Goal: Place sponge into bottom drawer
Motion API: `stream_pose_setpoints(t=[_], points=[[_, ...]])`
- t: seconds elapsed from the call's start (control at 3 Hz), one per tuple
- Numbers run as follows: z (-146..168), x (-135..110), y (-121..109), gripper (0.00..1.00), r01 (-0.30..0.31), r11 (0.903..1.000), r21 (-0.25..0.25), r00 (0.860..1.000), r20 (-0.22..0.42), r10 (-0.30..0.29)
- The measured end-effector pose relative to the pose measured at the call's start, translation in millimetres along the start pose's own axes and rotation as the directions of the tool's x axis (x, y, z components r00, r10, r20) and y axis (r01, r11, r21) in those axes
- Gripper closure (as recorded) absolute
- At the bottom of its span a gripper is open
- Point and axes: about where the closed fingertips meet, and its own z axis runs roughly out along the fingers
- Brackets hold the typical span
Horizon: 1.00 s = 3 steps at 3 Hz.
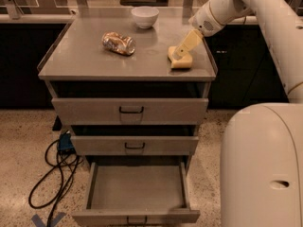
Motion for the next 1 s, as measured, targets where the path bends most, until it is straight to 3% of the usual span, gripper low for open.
stream_pose_setpoints(t=[0.33,1.0], points=[[10,14,0,0.0,-0.027,0.9989,-0.039,1.0,0.009,0.027],[62,53,6,0.0,-0.104,0.9836,-0.147,0.994,-0.033,0.1]])
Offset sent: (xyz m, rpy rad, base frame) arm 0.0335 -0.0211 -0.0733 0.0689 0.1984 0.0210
